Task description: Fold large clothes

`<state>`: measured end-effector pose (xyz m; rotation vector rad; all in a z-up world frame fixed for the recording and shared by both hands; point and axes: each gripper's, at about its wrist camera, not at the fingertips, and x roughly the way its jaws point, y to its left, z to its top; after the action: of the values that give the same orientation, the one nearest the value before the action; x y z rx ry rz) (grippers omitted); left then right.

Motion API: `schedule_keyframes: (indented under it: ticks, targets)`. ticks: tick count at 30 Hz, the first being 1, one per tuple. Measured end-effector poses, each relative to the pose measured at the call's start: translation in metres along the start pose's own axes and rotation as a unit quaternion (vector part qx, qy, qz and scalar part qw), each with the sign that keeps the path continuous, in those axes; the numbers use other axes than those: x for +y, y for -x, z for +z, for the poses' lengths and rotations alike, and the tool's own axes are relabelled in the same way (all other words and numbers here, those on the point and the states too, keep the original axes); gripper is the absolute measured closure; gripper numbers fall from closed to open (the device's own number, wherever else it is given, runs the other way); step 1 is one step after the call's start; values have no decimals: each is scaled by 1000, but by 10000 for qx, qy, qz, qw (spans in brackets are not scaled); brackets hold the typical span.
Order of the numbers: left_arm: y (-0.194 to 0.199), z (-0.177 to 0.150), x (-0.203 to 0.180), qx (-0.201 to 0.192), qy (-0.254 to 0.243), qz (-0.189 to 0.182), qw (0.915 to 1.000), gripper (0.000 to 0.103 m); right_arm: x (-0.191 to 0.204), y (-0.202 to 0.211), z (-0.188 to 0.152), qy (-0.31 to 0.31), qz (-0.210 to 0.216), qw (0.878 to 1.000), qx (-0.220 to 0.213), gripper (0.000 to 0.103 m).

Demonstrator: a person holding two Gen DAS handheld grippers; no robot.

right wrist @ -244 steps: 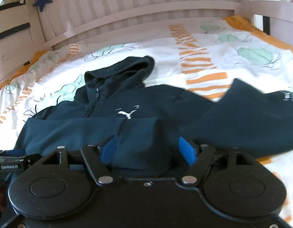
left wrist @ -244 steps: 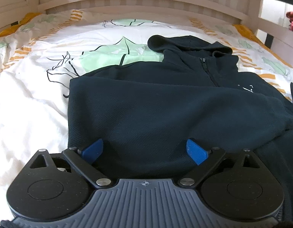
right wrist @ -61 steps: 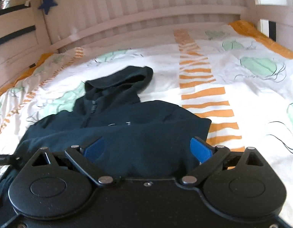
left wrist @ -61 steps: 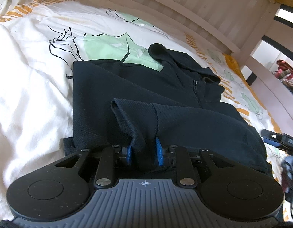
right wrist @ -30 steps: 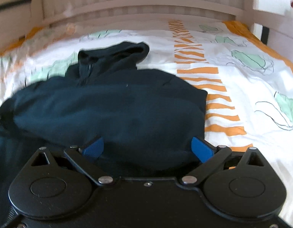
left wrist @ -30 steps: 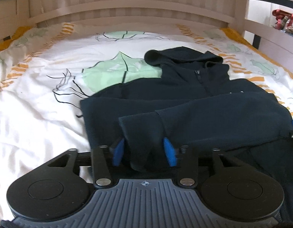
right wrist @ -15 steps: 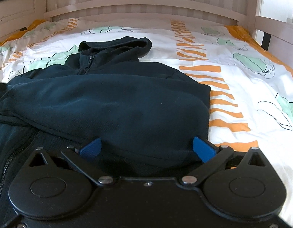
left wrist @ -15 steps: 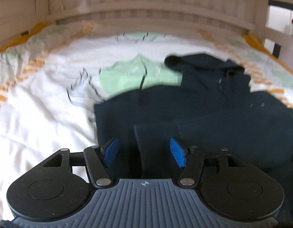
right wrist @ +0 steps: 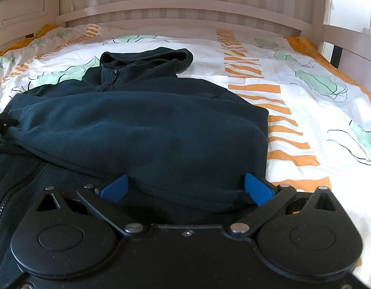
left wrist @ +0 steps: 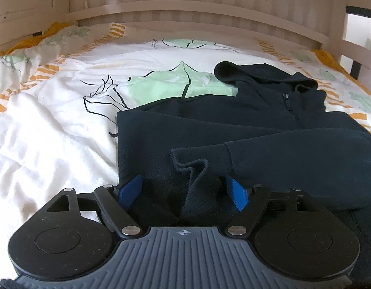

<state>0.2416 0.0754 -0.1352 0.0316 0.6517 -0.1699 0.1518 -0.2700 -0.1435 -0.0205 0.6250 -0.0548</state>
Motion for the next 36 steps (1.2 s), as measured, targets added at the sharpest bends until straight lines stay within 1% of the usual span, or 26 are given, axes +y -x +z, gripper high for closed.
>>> schedule_keyframes:
  ticks: [3, 13, 16, 22, 25, 27, 31, 34, 36]
  targets:
    - [-1, 0, -2, -19, -21, 49, 10000, 25, 1, 0, -1, 13, -22, 10000, -36, 1]
    - [-3, 0, -1, -23, 12, 31, 10000, 24, 0, 0, -3, -20, -10, 9999, -110, 1]
    - [-3, 1, -2, -16, -28, 67, 10000, 24, 0, 0, -3, -16, -12, 9999, -108, 1]
    - [-3, 5, -1, 38, 38, 17, 10000, 24, -1, 0, -3, -18, -9, 10000, -87, 1]
    - [2, 7, -2, 101, 46, 83, 9999, 24, -1, 0, -1, -7, 3, 10000, -33, 1]
    - [10, 8, -5, 111, 47, 173, 9998, 24, -2, -1, 1, -31, 41, 10000, 7, 1]
    - [34, 2, -11, -60, 195, 403, 9990, 24, -9, 0, 6, -142, 204, 9997, 88, 1]
    - [55, 0, -14, -44, 284, 346, 9990, 24, -15, 8, 7, -279, 324, 9991, 20, 1]
    - [70, 0, -14, 36, 361, 251, 9990, 24, -17, 17, 9, -290, 293, 9991, -6, 1]
